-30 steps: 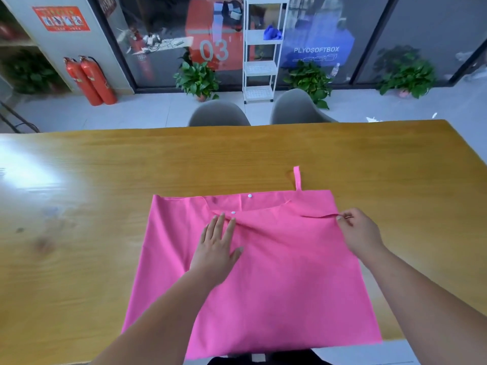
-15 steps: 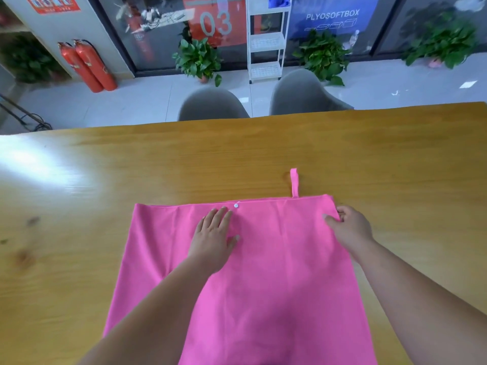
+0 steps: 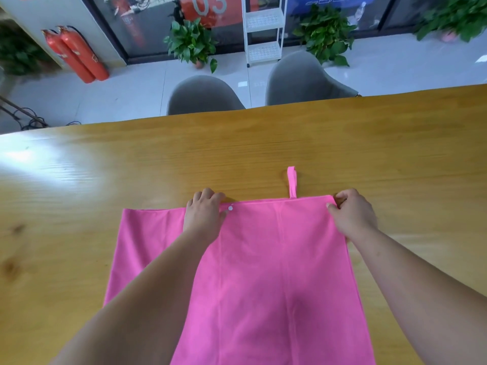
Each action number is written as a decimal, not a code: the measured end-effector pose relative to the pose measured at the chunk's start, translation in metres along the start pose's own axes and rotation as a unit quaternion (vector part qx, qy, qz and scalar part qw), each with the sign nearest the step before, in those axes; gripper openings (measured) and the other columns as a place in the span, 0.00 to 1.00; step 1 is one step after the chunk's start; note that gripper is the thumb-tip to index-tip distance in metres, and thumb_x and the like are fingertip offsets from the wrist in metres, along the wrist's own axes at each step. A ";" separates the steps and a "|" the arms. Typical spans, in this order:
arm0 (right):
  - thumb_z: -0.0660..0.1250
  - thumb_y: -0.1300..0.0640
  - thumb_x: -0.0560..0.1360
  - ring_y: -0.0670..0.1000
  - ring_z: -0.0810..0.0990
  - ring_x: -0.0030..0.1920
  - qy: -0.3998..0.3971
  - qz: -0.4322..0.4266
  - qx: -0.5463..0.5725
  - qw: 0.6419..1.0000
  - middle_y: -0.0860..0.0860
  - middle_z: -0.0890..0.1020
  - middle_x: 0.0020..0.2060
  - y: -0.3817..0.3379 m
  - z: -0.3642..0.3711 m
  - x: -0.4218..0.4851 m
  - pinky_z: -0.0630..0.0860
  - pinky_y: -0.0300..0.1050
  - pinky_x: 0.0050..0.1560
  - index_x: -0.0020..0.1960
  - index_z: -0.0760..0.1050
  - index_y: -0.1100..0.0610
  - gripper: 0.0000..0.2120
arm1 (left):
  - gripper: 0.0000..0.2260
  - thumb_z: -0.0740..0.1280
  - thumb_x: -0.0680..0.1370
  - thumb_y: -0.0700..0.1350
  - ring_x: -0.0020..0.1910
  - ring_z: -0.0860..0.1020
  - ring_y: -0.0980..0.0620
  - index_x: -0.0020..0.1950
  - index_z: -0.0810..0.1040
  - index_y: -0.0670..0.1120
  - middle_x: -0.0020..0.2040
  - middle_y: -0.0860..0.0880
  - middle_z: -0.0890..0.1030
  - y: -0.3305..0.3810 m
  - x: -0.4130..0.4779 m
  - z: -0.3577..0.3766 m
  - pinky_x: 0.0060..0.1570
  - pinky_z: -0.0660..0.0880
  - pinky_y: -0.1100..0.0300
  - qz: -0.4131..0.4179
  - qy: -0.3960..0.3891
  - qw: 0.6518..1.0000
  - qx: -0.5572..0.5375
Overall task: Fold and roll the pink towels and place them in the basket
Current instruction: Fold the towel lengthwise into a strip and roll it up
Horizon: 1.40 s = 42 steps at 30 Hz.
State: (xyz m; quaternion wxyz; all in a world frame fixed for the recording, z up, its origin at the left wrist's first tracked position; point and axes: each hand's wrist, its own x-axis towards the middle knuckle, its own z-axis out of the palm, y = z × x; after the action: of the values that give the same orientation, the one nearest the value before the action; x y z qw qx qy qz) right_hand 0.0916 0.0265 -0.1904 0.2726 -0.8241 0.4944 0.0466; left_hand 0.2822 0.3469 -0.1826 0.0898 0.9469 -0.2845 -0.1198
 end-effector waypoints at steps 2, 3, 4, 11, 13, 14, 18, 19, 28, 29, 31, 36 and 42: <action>0.74 0.47 0.78 0.59 0.82 0.57 -0.014 -0.003 -0.019 1.000 0.53 0.84 0.55 -0.005 -0.002 0.005 0.77 0.49 0.53 0.57 0.80 0.50 0.12 | 0.15 0.73 0.80 0.54 0.60 0.74 0.44 0.66 0.78 0.54 0.57 0.51 0.77 -0.001 0.011 -0.004 0.62 0.73 0.47 -0.003 -0.020 1.000 -0.015; 0.74 0.47 0.78 0.59 0.83 0.56 -0.022 -0.006 -0.029 0.999 0.53 0.85 0.54 -0.007 -0.004 0.008 0.77 0.48 0.52 0.54 0.81 0.50 0.09 | 0.15 0.73 0.80 0.54 0.60 0.74 0.45 0.64 0.78 0.55 0.57 0.51 0.77 -0.002 0.016 -0.005 0.63 0.72 0.47 -0.003 -0.036 0.999 -0.017; 0.75 0.48 0.78 0.59 0.83 0.54 -0.033 -0.009 -0.036 0.999 0.53 0.86 0.52 -0.008 -0.005 0.010 0.77 0.48 0.51 0.50 0.82 0.50 0.06 | 0.14 0.73 0.79 0.55 0.61 0.74 0.45 0.63 0.78 0.55 0.56 0.52 0.77 -0.003 0.020 -0.006 0.64 0.72 0.47 0.000 -0.053 0.998 -0.015; 0.77 0.47 0.75 0.52 0.83 0.46 -0.028 -0.019 -0.002 0.999 0.45 0.85 0.42 -0.007 -0.014 0.009 0.79 0.47 0.48 0.43 0.79 0.46 0.08 | 0.09 0.73 0.79 0.58 0.61 0.73 0.48 0.55 0.78 0.58 0.55 0.54 0.77 -0.010 0.033 -0.013 0.64 0.71 0.49 0.022 -0.115 0.993 -0.004; 0.77 0.48 0.76 0.50 0.82 0.45 -0.021 -0.032 0.027 0.999 0.43 0.83 0.41 -0.009 -0.017 0.005 0.76 0.46 0.46 0.44 0.79 0.47 0.08 | 0.07 0.74 0.79 0.57 0.59 0.74 0.48 0.51 0.78 0.58 0.53 0.54 0.76 -0.012 0.033 -0.013 0.62 0.73 0.48 0.030 -0.109 0.993 -0.024; 0.77 0.49 0.76 0.49 0.82 0.45 -0.020 -0.037 0.041 0.998 0.42 0.83 0.41 -0.010 -0.019 0.003 0.74 0.45 0.45 0.45 0.79 0.47 0.07 | 0.07 0.74 0.79 0.55 0.58 0.75 0.48 0.50 0.78 0.58 0.52 0.54 0.77 -0.012 0.032 -0.013 0.60 0.74 0.48 0.034 -0.104 0.993 -0.039; 0.77 0.52 0.76 0.49 0.81 0.45 -0.022 -0.035 0.085 0.996 0.45 0.83 0.43 -0.013 -0.029 -0.003 0.71 0.45 0.43 0.48 0.80 0.50 0.06 | 0.06 0.75 0.79 0.53 0.50 0.82 0.51 0.49 0.79 0.55 0.48 0.56 0.84 -0.016 0.024 -0.015 0.47 0.80 0.52 0.021 -0.084 0.989 -0.120; 0.78 0.53 0.75 0.49 0.82 0.45 -0.023 -0.030 0.102 0.994 0.45 0.84 0.43 -0.012 -0.031 -0.004 0.71 0.45 0.43 0.48 0.81 0.50 0.07 | 0.06 0.75 0.79 0.53 0.48 0.82 0.52 0.49 0.80 0.55 0.47 0.57 0.84 -0.016 0.023 -0.018 0.43 0.79 0.54 0.018 -0.080 0.987 -0.135; 0.80 0.65 0.72 0.55 0.88 0.49 -0.099 0.019 0.297 0.950 0.56 0.88 0.46 -0.008 -0.051 -0.002 0.86 0.56 0.52 0.54 0.81 0.56 0.14 | 0.08 0.79 0.75 0.57 0.34 0.75 0.61 0.43 0.84 0.55 0.35 0.57 0.79 -0.021 0.026 -0.053 0.33 0.68 0.63 0.028 -0.100 0.976 -0.192; 0.80 0.66 0.73 0.55 0.88 0.50 -0.110 0.019 0.300 0.947 0.57 0.87 0.47 -0.007 -0.053 -0.003 0.85 0.54 0.53 0.57 0.82 0.56 0.15 | 0.09 0.78 0.76 0.58 0.35 0.76 0.62 0.44 0.84 0.54 0.36 0.58 0.80 -0.022 0.026 -0.056 0.34 0.70 0.64 0.033 -0.111 0.976 -0.185; 0.79 0.66 0.73 0.55 0.88 0.51 -0.125 0.024 0.293 0.948 0.58 0.87 0.50 -0.008 -0.057 -0.005 0.85 0.53 0.53 0.60 0.82 0.58 0.17 | 0.08 0.76 0.77 0.57 0.41 0.79 0.61 0.47 0.86 0.54 0.41 0.57 0.83 -0.024 0.027 -0.060 0.42 0.77 0.59 0.044 -0.140 0.975 -0.169; 0.80 0.63 0.74 0.56 0.89 0.43 -0.077 0.022 0.245 0.966 0.56 0.88 0.43 -0.013 -0.064 -0.012 0.86 0.56 0.51 0.49 0.85 0.57 0.06 | 0.03 0.76 0.79 0.53 0.44 0.80 0.56 0.47 0.86 0.55 0.43 0.56 0.84 -0.025 0.027 -0.068 0.50 0.80 0.53 0.054 -0.153 0.972 -0.171; 0.78 0.66 0.74 0.52 0.88 0.41 -0.163 -0.034 0.290 0.943 0.57 0.88 0.43 -0.047 -0.104 -0.036 0.86 0.47 0.45 0.51 0.85 0.61 0.07 | 0.05 0.76 0.79 0.51 0.42 0.80 0.51 0.46 0.86 0.52 0.40 0.53 0.84 -0.033 0.020 -0.073 0.47 0.79 0.51 0.037 -0.112 0.973 -0.196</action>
State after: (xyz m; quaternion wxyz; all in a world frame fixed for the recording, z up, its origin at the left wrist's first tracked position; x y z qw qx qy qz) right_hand 0.0929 0.0209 -0.0711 0.5777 -0.7071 0.4069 0.0254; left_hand 0.3353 0.3705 -0.1247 0.2457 0.8802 -0.2984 -0.2754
